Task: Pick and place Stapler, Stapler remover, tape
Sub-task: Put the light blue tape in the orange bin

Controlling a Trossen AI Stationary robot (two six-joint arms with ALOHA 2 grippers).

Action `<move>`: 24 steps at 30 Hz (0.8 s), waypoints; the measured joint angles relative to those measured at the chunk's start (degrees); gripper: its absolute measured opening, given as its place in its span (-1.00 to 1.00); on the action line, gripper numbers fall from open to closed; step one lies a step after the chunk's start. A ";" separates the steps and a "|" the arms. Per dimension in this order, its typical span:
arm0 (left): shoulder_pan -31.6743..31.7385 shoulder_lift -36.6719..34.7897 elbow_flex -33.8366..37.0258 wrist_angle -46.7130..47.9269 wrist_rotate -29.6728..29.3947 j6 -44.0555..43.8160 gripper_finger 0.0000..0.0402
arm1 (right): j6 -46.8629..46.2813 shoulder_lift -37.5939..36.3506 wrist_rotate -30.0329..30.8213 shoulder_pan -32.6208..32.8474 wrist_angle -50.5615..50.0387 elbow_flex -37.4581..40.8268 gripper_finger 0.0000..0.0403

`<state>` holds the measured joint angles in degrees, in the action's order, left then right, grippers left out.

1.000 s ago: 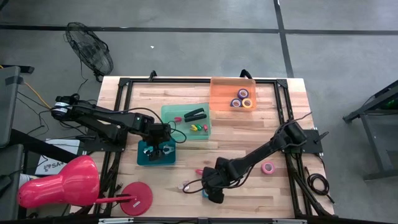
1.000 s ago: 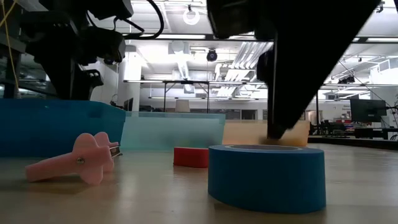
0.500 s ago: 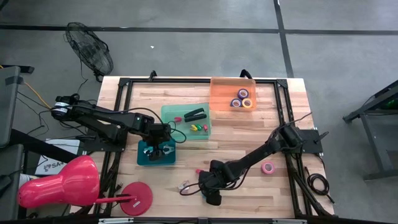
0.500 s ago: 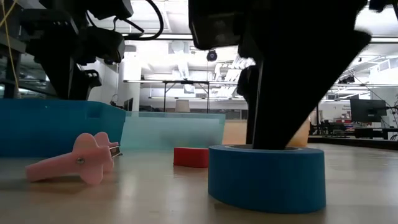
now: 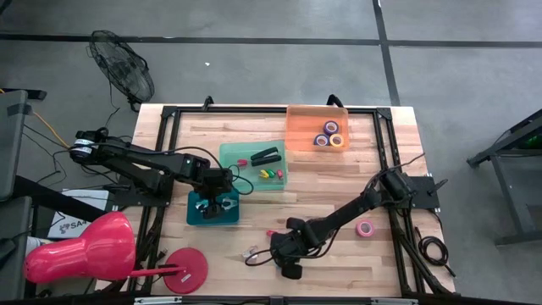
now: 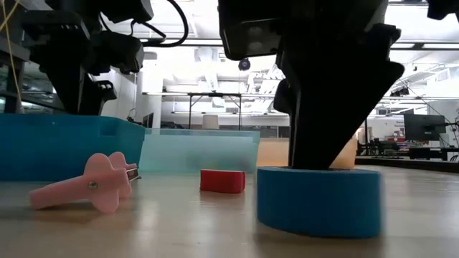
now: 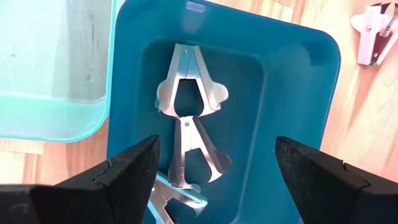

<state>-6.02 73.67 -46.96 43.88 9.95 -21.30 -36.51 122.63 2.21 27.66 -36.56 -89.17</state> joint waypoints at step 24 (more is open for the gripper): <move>0.00 0.00 0.00 -0.44 -0.06 -0.04 0.55 | 2.22 -14.67 -0.98 -8.50 -21.67 0.02 -0.86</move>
<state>-6.02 73.67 -46.96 43.44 9.89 -21.34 -34.29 107.96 1.23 19.16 -58.23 -89.14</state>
